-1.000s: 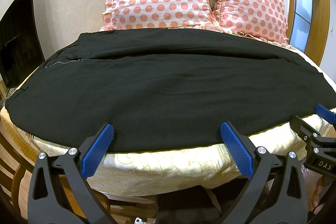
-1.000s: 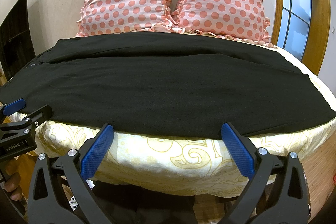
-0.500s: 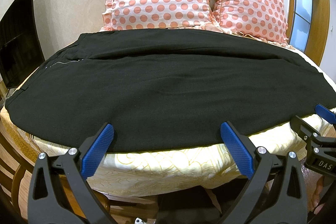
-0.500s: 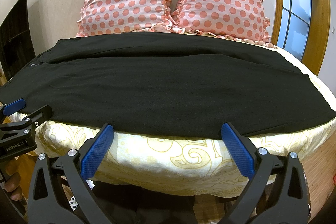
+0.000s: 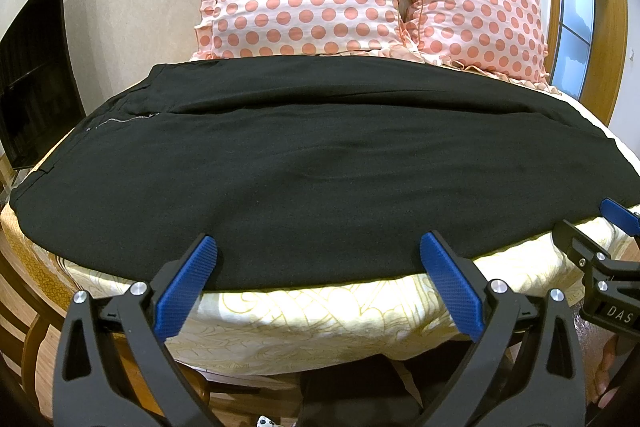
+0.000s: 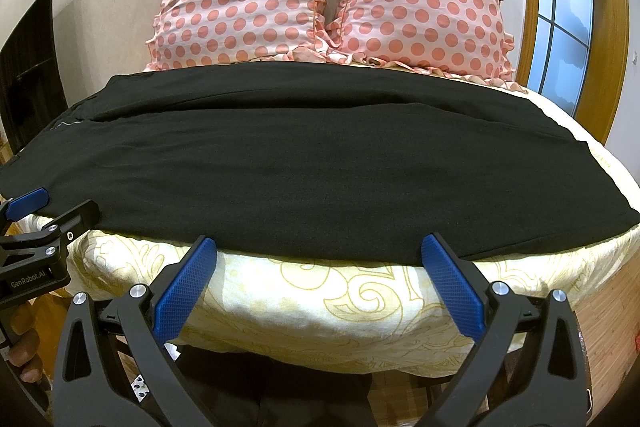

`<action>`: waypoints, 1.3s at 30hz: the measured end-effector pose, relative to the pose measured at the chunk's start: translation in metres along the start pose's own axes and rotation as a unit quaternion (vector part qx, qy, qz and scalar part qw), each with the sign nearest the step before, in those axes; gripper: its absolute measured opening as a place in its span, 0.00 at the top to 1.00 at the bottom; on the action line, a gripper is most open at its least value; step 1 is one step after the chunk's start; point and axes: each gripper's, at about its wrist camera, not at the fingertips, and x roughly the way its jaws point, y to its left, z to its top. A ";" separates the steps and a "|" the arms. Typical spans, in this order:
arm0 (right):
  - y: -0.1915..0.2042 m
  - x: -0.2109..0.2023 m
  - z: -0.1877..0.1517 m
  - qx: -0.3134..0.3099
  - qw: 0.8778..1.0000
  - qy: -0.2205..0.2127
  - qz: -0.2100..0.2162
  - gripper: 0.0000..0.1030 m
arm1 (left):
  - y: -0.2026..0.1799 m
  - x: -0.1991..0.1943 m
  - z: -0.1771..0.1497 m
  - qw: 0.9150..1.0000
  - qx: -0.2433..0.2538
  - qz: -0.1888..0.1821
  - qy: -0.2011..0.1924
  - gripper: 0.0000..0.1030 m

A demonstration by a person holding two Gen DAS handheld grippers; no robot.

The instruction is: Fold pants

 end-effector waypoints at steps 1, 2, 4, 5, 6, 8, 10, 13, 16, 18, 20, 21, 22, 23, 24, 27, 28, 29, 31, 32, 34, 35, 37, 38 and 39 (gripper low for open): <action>0.000 0.000 0.000 0.000 1.000 0.000 0.000 0.01 | 0.000 0.000 0.000 1.000 0.000 0.000 0.000 0.02; 0.000 0.000 0.000 0.000 1.000 0.000 0.000 0.01 | 0.000 0.000 0.000 1.000 0.000 0.000 0.000 0.02; 0.000 0.000 0.000 0.000 1.000 0.000 0.000 0.01 | 0.000 0.000 0.000 1.000 0.000 0.000 0.000 0.02; 0.000 0.000 0.000 0.000 1.000 0.000 0.000 0.01 | 0.000 0.000 0.000 1.000 0.000 0.000 0.000 0.02; 0.000 0.000 0.000 0.000 1.000 0.000 0.000 0.01 | 0.000 0.000 0.000 1.000 0.000 0.000 0.000 0.02; 0.000 0.000 0.000 0.000 1.000 -0.001 0.000 0.01 | 0.000 0.000 0.000 1.000 0.000 0.000 0.000 0.02; 0.000 0.000 0.000 0.000 1.000 -0.001 0.000 0.01 | 0.000 0.000 0.000 1.000 0.000 0.000 -0.001 0.02; 0.000 0.000 -0.001 0.000 1.000 -0.001 0.000 0.01 | 0.000 0.000 0.000 1.000 0.000 0.000 -0.001 0.02; 0.000 0.000 -0.001 0.000 1.000 -0.001 0.000 0.01 | 0.000 0.000 0.000 1.000 0.000 0.000 -0.001 0.02; 0.000 0.000 -0.001 0.000 1.000 -0.001 0.000 0.01 | 0.000 0.000 0.000 1.000 0.000 0.000 -0.001 0.02; -0.001 0.000 -0.001 0.000 1.000 -0.001 0.000 0.01 | 0.000 0.000 0.000 1.000 0.000 0.000 -0.001 0.02; -0.001 0.000 -0.001 0.000 1.000 -0.001 0.000 0.01 | 0.000 0.000 0.000 1.000 0.000 0.000 -0.001 0.02; -0.001 0.000 -0.001 0.000 1.000 -0.001 0.000 0.01 | 0.000 0.000 0.000 1.000 0.000 0.000 -0.001 0.02; -0.001 0.000 -0.001 0.000 1.000 -0.001 0.000 0.01 | 0.000 0.000 0.000 1.000 0.000 0.000 -0.001 0.02; -0.001 0.000 -0.001 0.000 1.000 -0.001 0.000 0.01 | 0.000 0.000 0.000 1.000 0.000 0.000 -0.001 0.02; -0.001 0.001 0.000 0.000 1.000 -0.001 0.000 0.01 | 0.000 0.000 0.000 1.000 0.001 0.000 -0.001 0.02; -0.001 0.001 0.000 0.000 1.000 -0.001 0.000 0.01 | 0.000 0.000 0.000 1.000 0.001 0.000 -0.001 0.02; -0.001 0.001 0.000 -0.001 1.000 0.000 0.001 0.01 | 0.000 0.000 0.000 1.000 0.001 0.000 -0.001 0.02; -0.001 0.001 0.000 -0.001 1.000 0.001 0.002 0.01 | 0.001 0.000 0.000 1.000 0.001 -0.002 0.001 0.02; -0.002 0.001 -0.001 -0.001 1.000 -0.001 0.003 0.01 | 0.001 0.000 0.000 1.000 0.001 -0.002 0.001 0.02; -0.001 0.001 -0.002 -0.003 1.000 -0.002 0.003 0.01 | 0.001 0.000 0.000 1.000 0.000 -0.002 0.001 0.02; -0.004 0.003 -0.003 -0.003 1.000 -0.002 0.005 0.01 | 0.001 0.000 0.000 1.000 0.000 -0.001 0.001 0.02; -0.006 0.006 -0.004 -0.010 1.000 -0.004 0.012 0.01 | 0.001 0.000 0.000 1.000 0.003 -0.001 0.002 0.02; -0.007 0.007 -0.004 -0.012 1.000 -0.002 0.015 0.01 | 0.000 0.002 0.002 1.000 0.004 -0.002 0.004 0.02; -0.008 0.007 -0.002 -0.013 1.000 0.001 0.024 0.01 | 0.001 0.002 0.002 1.000 0.004 -0.005 0.008 0.02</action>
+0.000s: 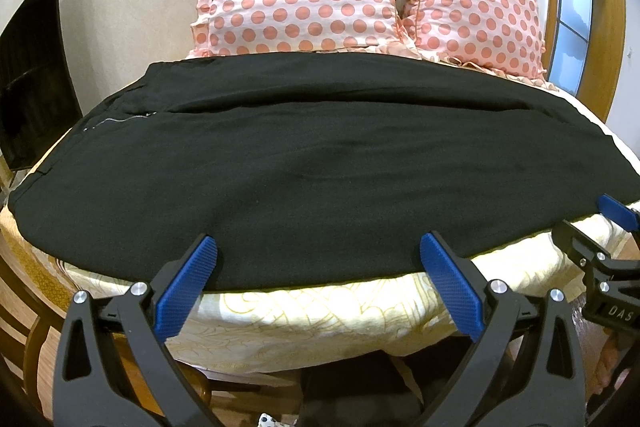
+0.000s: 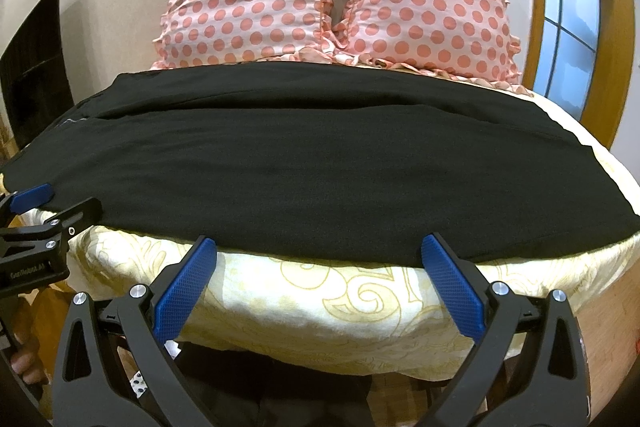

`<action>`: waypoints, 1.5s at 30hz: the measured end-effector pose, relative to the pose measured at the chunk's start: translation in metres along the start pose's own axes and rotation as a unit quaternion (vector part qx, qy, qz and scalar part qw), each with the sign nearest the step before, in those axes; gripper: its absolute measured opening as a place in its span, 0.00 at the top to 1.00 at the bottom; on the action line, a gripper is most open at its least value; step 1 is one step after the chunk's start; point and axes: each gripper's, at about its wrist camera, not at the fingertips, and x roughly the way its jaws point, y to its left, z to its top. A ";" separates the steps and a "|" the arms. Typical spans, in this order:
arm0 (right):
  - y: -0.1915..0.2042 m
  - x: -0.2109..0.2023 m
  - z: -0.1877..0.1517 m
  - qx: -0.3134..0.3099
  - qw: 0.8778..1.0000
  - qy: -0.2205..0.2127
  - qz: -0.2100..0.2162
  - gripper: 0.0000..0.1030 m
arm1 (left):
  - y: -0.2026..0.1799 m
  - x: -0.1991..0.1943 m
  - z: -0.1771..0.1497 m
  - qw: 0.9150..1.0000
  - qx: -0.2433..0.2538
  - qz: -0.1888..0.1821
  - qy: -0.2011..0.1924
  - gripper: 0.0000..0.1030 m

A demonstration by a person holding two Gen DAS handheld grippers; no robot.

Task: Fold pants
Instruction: 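Grasp the black trousers' leg hem with the right gripper and lift it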

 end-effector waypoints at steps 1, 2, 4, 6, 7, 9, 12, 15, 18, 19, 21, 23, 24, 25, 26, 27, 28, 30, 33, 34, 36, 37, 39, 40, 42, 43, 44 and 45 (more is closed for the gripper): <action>-0.004 -0.003 0.002 0.003 1.000 0.001 0.011 0.01 | -0.001 -0.002 0.000 1.000 -0.002 -0.002 0.003 0.02; -0.011 -0.007 0.006 0.016 0.999 -0.003 0.035 0.01 | -0.001 -0.002 0.002 1.000 -0.005 -0.006 0.008 0.02; -0.032 -0.018 0.015 0.054 0.996 -0.024 0.068 0.01 | 0.005 -0.010 0.006 1.000 -0.014 -0.020 0.007 0.02; -0.057 -0.029 0.034 0.091 0.993 -0.049 0.065 0.01 | 0.013 -0.020 0.015 0.999 -0.027 -0.028 -0.015 0.02; -0.078 -0.034 0.050 0.114 0.990 -0.065 0.046 0.01 | 0.019 -0.024 0.022 0.998 -0.039 -0.029 -0.029 0.02; -0.103 -0.035 0.073 0.135 0.988 -0.078 0.012 0.01 | 0.028 -0.024 0.033 0.997 -0.057 -0.028 -0.044 0.02; -0.155 -0.015 0.120 0.175 0.980 -0.060 -0.071 0.01 | 0.038 -0.011 0.051 0.996 -0.075 -0.012 -0.049 0.02; -0.194 0.018 0.155 0.205 0.972 -0.029 -0.108 0.02 | 0.044 0.003 0.063 0.996 -0.083 0.001 -0.044 0.02; -0.237 0.067 0.187 0.247 0.958 0.017 -0.145 0.14 | 0.044 0.014 0.071 0.996 -0.078 0.016 -0.044 0.02; -0.252 0.087 0.196 0.263 0.950 0.037 -0.162 0.17 | 0.044 0.018 0.072 0.996 -0.074 0.022 -0.044 0.02; -0.274 0.117 0.208 0.285 0.938 0.060 -0.188 0.24 | 0.044 0.026 0.074 0.996 -0.069 0.028 -0.038 0.02; -0.297 0.153 0.218 0.309 0.922 0.090 -0.214 0.31 | 0.045 0.033 0.075 0.997 -0.065 0.030 -0.030 0.02; -0.307 0.168 0.221 0.318 0.914 0.102 -0.228 0.35 | 0.045 0.038 0.075 0.997 -0.063 0.030 -0.024 0.02; -0.313 0.179 0.223 0.325 0.909 0.110 -0.237 0.36 | 0.045 0.041 0.075 0.997 -0.062 0.029 -0.021 0.02; -0.321 0.194 0.225 0.334 0.901 0.120 -0.249 0.39 | 0.045 0.044 0.075 0.998 -0.060 0.029 -0.017 0.02; -0.324 0.203 0.226 0.338 0.896 0.127 -0.259 0.41 | 0.045 0.047 0.075 0.998 -0.059 0.028 -0.012 0.02; -0.331 0.216 0.227 0.344 0.888 0.137 -0.272 0.42 | 0.045 0.049 0.075 0.998 -0.059 0.027 -0.008 0.02; -0.339 0.233 0.228 0.354 0.878 0.149 -0.284 0.43 | 0.046 0.051 0.075 0.998 -0.059 0.012 -0.001 0.02; -0.348 0.251 0.228 0.363 0.866 0.161 -0.304 0.43 | 0.044 0.053 0.076 0.999 -0.054 0.008 0.003 0.02; -0.349 0.255 0.227 0.356 0.863 0.168 -0.316 0.43 | 0.044 0.054 0.076 0.999 -0.052 0.006 0.005 0.02; -0.350 0.262 0.223 0.341 0.860 0.183 -0.332 0.45 | 0.043 0.056 0.076 0.999 -0.052 0.002 0.011 0.02; -0.349 0.262 0.220 0.332 0.863 0.183 -0.334 0.46 | 0.043 0.057 0.076 0.999 -0.053 -0.001 0.013 0.02; -0.345 0.260 0.217 0.314 0.870 0.175 -0.337 0.51 | 0.045 0.058 0.076 0.998 -0.058 -0.005 0.017 0.02; -0.343 0.258 0.214 0.302 0.876 0.171 -0.335 0.54 | 0.046 0.059 0.077 0.998 -0.060 -0.006 0.019 0.02; -0.339 0.251 0.209 0.299 0.882 0.163 -0.326 0.68 | 0.047 0.060 0.077 0.998 -0.066 -0.009 0.023 0.02; -0.339 0.246 0.205 0.307 0.883 0.159 -0.318 0.71 | 0.048 0.060 0.076 0.997 -0.068 -0.010 0.025 0.02; -0.340 0.240 0.201 0.316 0.885 0.153 -0.306 0.78 | 0.049 0.061 0.076 0.997 -0.071 -0.011 0.025 0.02; -0.341 0.237 0.199 0.322 0.886 0.148 -0.299 0.86 | 0.049 0.061 0.076 0.997 -0.073 -0.011 0.026 0.02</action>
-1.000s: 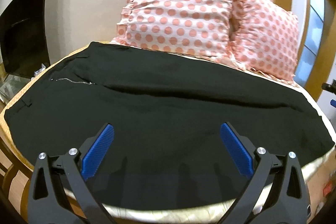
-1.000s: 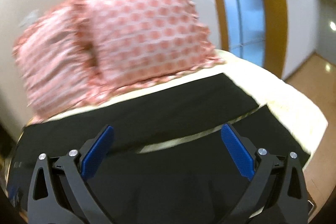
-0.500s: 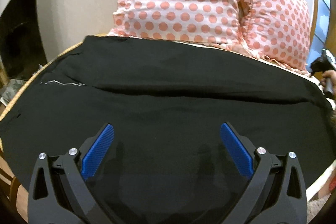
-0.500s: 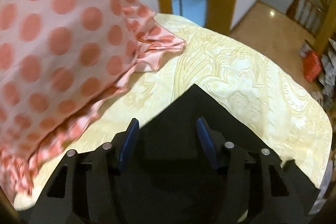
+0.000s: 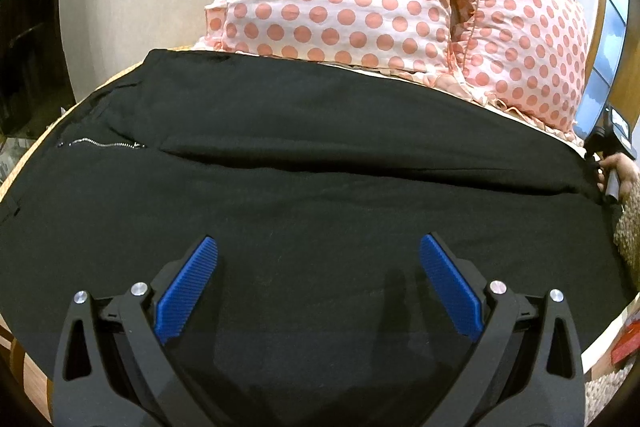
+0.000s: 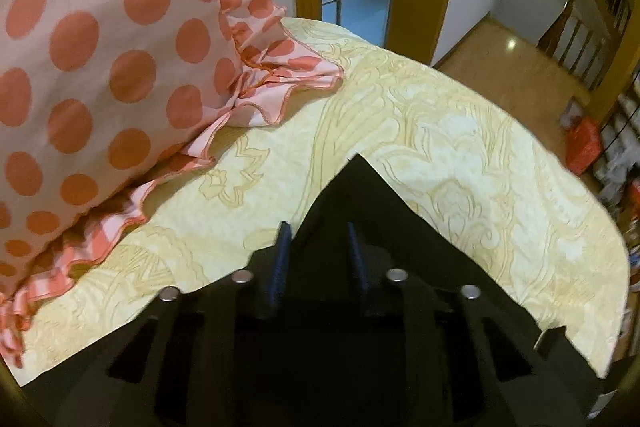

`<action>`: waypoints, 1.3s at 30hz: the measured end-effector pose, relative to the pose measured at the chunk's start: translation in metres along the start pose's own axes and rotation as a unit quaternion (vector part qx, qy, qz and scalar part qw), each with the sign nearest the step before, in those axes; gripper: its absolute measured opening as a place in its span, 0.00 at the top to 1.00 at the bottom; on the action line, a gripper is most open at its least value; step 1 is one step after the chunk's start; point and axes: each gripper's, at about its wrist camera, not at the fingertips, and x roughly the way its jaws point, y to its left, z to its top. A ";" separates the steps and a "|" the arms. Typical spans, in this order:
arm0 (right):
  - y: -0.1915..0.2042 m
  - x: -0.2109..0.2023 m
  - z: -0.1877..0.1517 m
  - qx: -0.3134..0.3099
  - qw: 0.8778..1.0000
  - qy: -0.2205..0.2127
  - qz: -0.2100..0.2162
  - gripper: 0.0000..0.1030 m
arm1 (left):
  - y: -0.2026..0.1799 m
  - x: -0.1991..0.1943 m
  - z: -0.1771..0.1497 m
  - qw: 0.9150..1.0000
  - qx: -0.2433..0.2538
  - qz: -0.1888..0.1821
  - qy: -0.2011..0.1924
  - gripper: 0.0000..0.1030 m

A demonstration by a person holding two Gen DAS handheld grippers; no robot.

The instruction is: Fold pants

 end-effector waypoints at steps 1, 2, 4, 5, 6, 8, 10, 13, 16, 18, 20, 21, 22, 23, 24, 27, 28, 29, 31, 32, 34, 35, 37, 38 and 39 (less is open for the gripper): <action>-0.008 -0.001 -0.001 0.015 0.999 -0.001 0.028 0.92 | 0.000 0.000 0.000 1.000 -0.001 0.001 0.001 0.02; -0.016 -0.004 -0.002 0.031 0.998 -0.003 0.057 0.95 | 0.000 0.000 0.000 1.000 -0.002 0.002 0.001 0.02; -0.027 -0.015 -0.003 0.051 0.995 -0.016 0.090 0.95 | -0.001 -0.001 0.000 1.000 -0.001 0.007 -0.001 0.02; -0.032 -0.021 -0.003 0.055 0.993 -0.027 0.105 0.96 | -0.001 -0.001 -0.001 1.000 0.000 0.009 -0.002 0.02; -0.036 -0.031 -0.004 0.058 0.990 -0.042 0.123 0.96 | -0.002 -0.002 -0.001 1.000 0.002 0.012 -0.003 0.02; -0.050 -0.053 -0.009 0.061 0.983 -0.073 0.160 0.96 | -0.002 -0.002 -0.002 1.000 0.005 0.015 -0.004 0.02; -0.067 -0.079 -0.018 0.060 0.974 -0.101 0.195 0.96 | -0.002 -0.001 -0.003 1.000 0.006 0.018 -0.003 0.02; -0.096 -0.116 -0.046 0.061 0.961 -0.130 0.238 0.96 | 0.000 0.001 -0.004 1.000 0.001 0.017 -0.001 0.02; -0.132 -0.142 -0.086 0.072 0.950 -0.145 0.266 0.96 | 0.001 0.000 -0.005 1.000 -0.002 0.016 -0.003 0.02; -0.154 -0.149 -0.118 0.082 0.949 -0.140 0.271 0.96 | 0.001 0.000 -0.004 1.000 -0.002 0.014 -0.005 0.02; -0.180 -0.151 -0.156 0.099 0.952 -0.128 0.261 0.96 | 0.001 -0.001 -0.004 1.000 -0.002 0.013 -0.006 0.02; -0.186 -0.146 -0.161 0.103 0.953 -0.124 0.257 0.96 | 0.000 -0.001 -0.003 1.000 -0.001 0.012 -0.007 0.02; -0.196 -0.143 -0.171 0.112 0.954 -0.115 0.252 0.96 | 0.000 -0.002 -0.003 1.000 0.000 0.011 -0.007 0.02; -0.203 -0.139 -0.177 0.120 0.954 -0.106 0.255 0.96 | -0.001 -0.003 -0.002 1.000 0.001 0.010 -0.008 0.02; -0.209 -0.135 -0.179 0.125 0.952 -0.096 0.262 0.96 | -0.002 -0.005 -0.002 1.000 0.002 0.007 -0.012 0.02; -0.220 -0.124 -0.180 0.158 0.943 -0.062 0.287 0.92 | -0.005 -0.012 0.000 1.000 0.001 0.002 -0.020 0.02; -0.222 -0.120 -0.180 0.171 0.938 -0.048 0.298 0.87 | -0.006 -0.015 0.000 1.000 0.001 0.001 -0.024 0.02; -0.224 -0.115 -0.181 0.181 0.933 -0.032 0.310 0.70 | -0.007 -0.018 -0.001 1.000 0.002 0.002 -0.028 0.02; -0.221 -0.109 -0.184 0.195 0.924 -0.018 0.330 0.48 | -0.007 -0.021 -0.001 1.000 0.005 0.005 -0.030 0.02; -0.219 -0.109 -0.186 0.196 0.921 -0.016 0.337 0.48 | -0.008 -0.021 -0.001 0.999 0.006 0.008 -0.030 0.02; -0.209 -0.106 -0.188 0.185 0.919 0.000 0.349 0.49 | -0.007 -0.020 -0.001 1.000 0.004 0.011 -0.027 0.02; -0.205 -0.103 -0.188 0.182 0.922 0.012 0.342 0.50 | -0.006 -0.020 0.000 1.000 0.003 0.011 -0.026 0.02; -0.201 -0.104 -0.187 0.179 0.930 0.021 0.321 0.54 | -0.006 -0.020 0.000 1.000 0.000 0.009 -0.025 0.02; -0.202 -0.104 -0.187 0.193 0.930 0.029 0.311 0.58 | -0.006 -0.020 0.000 1.000 0.001 0.010 -0.025 0.02; -0.205 -0.104 -0.187 0.210 0.928 0.036 0.304 0.59 | -0.006 -0.021 0.000 1.000 0.003 0.011 -0.027 0.02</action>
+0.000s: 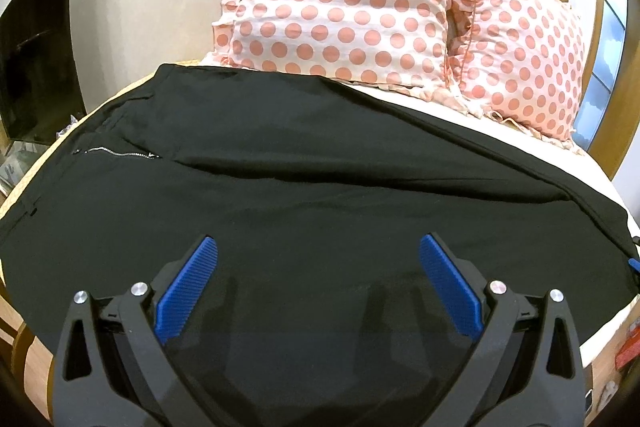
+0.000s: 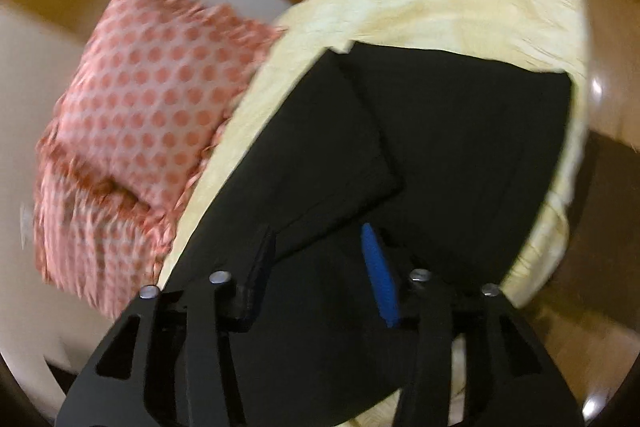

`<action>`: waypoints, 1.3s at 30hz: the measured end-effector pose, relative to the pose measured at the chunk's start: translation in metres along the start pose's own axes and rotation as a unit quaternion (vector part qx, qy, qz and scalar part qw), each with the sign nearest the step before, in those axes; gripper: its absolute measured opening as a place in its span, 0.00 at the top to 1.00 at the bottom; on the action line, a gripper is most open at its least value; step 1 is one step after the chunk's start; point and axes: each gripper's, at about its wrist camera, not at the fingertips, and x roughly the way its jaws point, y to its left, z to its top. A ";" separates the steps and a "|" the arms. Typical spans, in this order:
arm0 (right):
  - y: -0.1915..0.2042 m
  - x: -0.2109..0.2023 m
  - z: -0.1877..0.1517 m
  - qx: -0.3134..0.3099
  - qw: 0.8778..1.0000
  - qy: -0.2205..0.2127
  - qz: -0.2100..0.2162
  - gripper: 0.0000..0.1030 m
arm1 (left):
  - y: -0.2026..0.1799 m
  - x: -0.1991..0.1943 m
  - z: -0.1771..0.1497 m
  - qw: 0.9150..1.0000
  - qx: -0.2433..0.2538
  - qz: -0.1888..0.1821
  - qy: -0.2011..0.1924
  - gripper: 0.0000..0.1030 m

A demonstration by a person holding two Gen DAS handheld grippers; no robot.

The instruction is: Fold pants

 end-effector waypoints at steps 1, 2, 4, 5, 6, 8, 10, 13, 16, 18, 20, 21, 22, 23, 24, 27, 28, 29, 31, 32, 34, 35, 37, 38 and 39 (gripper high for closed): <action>-0.004 -0.002 0.002 0.021 1.000 -0.003 -0.004 0.59 | 0.000 -0.001 -0.001 1.000 0.001 0.002 -0.002 0.02; -0.005 -0.002 0.003 0.032 0.999 -0.008 -0.006 0.59 | 0.000 -0.002 -0.001 1.000 0.001 0.002 -0.003 0.02; -0.002 0.002 0.007 0.025 0.999 -0.018 -0.014 0.58 | 0.000 -0.001 -0.002 1.000 0.000 0.001 -0.002 0.02; 0.000 0.005 0.009 0.018 1.000 -0.020 -0.013 0.58 | 0.000 -0.001 -0.002 1.000 -0.001 0.000 0.000 0.02; 0.002 0.009 0.009 0.015 1.000 -0.017 -0.002 0.58 | 0.001 -0.001 -0.002 1.000 -0.005 -0.003 0.004 0.02; 0.000 0.017 0.006 0.026 0.998 0.012 0.048 0.64 | 0.004 -0.002 -0.002 1.000 -0.009 -0.007 0.005 0.02; 0.003 0.019 0.000 0.011 0.998 0.015 0.055 0.65 | 0.005 -0.002 -0.001 1.000 -0.013 -0.005 0.004 0.02; 0.004 0.019 -0.004 0.014 0.997 0.010 0.075 0.65 | 0.009 -0.002 0.000 1.000 -0.024 -0.012 0.001 0.02; 0.002 0.017 0.000 0.028 0.998 -0.016 0.061 0.69 | 0.015 -0.001 0.003 0.999 -0.045 -0.027 -0.002 0.02; 0.002 0.019 0.002 0.039 0.998 -0.019 0.043 0.75 | 0.017 -0.001 0.006 0.998 -0.050 -0.022 0.000 0.02; 0.002 0.020 0.002 0.046 0.998 -0.004 0.047 0.75 | 0.018 -0.001 0.008 0.999 -0.051 -0.015 0.000 0.02; 0.002 0.021 0.002 0.047 0.998 0.003 0.046 0.75 | 0.019 -0.001 0.009 0.999 -0.051 -0.011 -0.001 0.02; 0.002 0.021 0.002 0.051 0.998 0.005 0.044 0.75 | 0.019 0.000 0.010 0.999 -0.051 -0.010 -0.002 0.02; 0.002 0.021 0.003 0.052 0.998 0.002 0.042 0.75 | 0.019 0.000 0.010 0.999 -0.051 -0.010 -0.001 0.02; 0.003 0.023 0.004 0.050 0.998 -0.001 0.039 0.75 | 0.019 0.002 0.011 0.999 -0.051 -0.010 0.001 0.02; 0.013 0.033 0.010 0.026 0.999 -0.009 0.023 0.80 | 0.015 0.005 0.014 0.999 -0.043 -0.008 0.008 0.02; 0.014 0.036 0.011 0.022 0.999 -0.007 0.030 0.87 | 0.015 0.005 0.014 0.999 -0.040 -0.006 0.008 0.02; 0.014 0.040 0.011 0.018 0.999 -0.003 0.046 0.97 | 0.014 0.005 0.016 0.999 -0.035 -0.004 0.006 0.02; 0.012 0.034 0.011 0.017 0.996 -0.015 0.087 0.97 | 0.015 0.003 0.020 1.000 -0.025 0.004 -0.002 0.02; 0.010 0.026 0.012 0.011 0.994 -0.029 0.109 0.97 | 0.015 0.001 0.023 1.000 -0.020 0.009 -0.005 0.02; 0.007 0.009 0.012 0.005 0.987 -0.050 0.151 0.97 | 0.019 -0.001 0.034 1.000 -0.009 0.010 -0.008 0.02; 0.003 0.002 0.011 0.007 0.985 -0.057 0.166 0.97 | 0.023 0.000 0.041 1.000 -0.007 0.005 -0.007 0.02; -0.007 -0.012 0.011 0.015 0.982 -0.071 0.175 0.97 | 0.029 0.003 0.054 1.000 -0.009 -0.006 -0.003 0.02; -0.011 -0.015 0.010 0.020 0.981 -0.073 0.177 0.97 | 0.034 0.007 0.061 1.000 -0.014 -0.018 -0.001 0.02; -0.016 -0.016 0.011 0.026 0.981 -0.074 0.176 0.97 | 0.041 0.013 0.070 0.999 -0.027 -0.042 0.005 0.02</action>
